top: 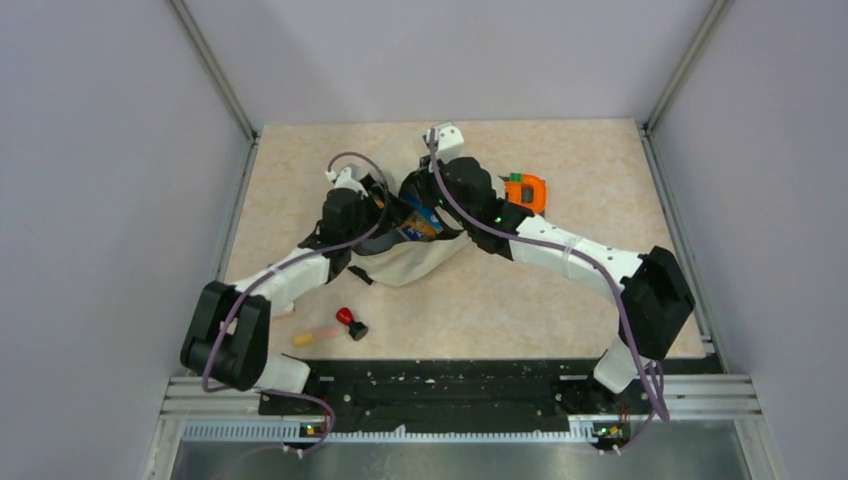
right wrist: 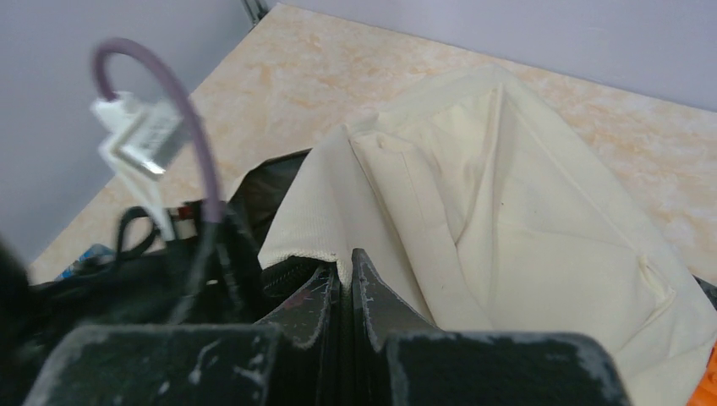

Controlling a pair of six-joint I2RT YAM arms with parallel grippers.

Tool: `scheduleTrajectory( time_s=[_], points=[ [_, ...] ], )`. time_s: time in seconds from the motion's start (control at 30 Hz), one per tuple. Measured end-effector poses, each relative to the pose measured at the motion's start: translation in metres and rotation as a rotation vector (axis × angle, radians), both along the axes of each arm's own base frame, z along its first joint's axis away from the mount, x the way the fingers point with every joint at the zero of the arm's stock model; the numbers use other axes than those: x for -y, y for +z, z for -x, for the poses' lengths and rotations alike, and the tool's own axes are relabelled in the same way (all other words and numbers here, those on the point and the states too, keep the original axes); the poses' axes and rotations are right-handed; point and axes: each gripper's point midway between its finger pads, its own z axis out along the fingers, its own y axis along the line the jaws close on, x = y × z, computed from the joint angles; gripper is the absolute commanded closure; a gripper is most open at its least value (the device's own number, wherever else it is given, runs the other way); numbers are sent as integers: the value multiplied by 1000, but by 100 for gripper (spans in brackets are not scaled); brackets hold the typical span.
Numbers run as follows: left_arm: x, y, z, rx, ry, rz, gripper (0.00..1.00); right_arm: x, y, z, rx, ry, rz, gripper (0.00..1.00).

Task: Pack the student bag
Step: Place the book in the student bag, then zip the student bag at the center of the board.

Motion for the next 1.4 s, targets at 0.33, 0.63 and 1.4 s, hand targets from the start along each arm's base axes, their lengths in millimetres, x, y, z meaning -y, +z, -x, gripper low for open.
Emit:
scheduleTrajectory(
  time_s=[0.33,0.63,1.4],
  points=[
    [-67,14,73,-15,85,-185,12,2,-15,8,-3,11,54,92],
    [-150,13,108,-114,251,-174,11,-47,-58,58,-67,189,135,55],
    [-143,75,126,142,49,-323,18,100,-27,-3,-194,-12,91,18]
  ],
)
